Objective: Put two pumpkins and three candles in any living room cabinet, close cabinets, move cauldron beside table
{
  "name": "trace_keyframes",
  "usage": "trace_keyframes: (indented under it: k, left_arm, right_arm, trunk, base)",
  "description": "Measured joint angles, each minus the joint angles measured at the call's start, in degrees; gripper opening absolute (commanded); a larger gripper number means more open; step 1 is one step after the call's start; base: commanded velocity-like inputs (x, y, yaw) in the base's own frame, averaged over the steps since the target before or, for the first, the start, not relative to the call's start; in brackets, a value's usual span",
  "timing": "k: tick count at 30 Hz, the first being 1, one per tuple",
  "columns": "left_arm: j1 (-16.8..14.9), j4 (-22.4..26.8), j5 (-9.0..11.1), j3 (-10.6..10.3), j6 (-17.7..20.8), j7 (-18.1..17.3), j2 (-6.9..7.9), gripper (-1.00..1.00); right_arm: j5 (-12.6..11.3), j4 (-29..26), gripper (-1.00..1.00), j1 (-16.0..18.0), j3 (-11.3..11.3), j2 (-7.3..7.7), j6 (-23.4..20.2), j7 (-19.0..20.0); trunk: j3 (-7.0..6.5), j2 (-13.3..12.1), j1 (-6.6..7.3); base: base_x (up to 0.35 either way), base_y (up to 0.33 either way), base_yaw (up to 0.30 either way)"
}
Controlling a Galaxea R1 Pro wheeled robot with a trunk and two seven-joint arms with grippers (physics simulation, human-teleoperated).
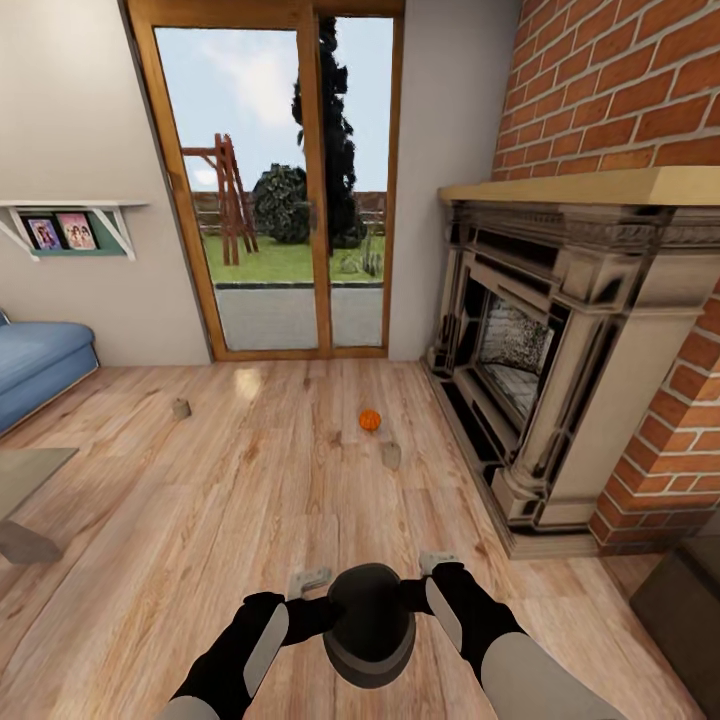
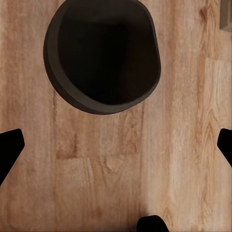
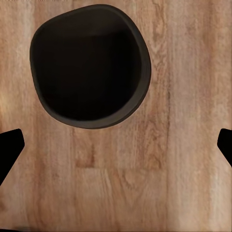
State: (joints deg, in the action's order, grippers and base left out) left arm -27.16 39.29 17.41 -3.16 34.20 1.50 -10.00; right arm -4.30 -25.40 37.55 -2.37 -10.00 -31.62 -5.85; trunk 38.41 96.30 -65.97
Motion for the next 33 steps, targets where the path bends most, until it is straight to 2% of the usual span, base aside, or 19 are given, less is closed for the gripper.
trace_keyframes:
  k: [33]
  left_arm:
    - [0.00, 0.00, -0.02, -0.01, -0.14, 0.19, 0.00, 1.00]
  right_arm:
    - [0.08, 0.00, 1.00, -0.01, 0.00, 0.00, 0.24, -0.04]
  trunk:
    - [5.92, 13.24, -7.25]
  base:
    - [0.000, 0.000, 0.000]
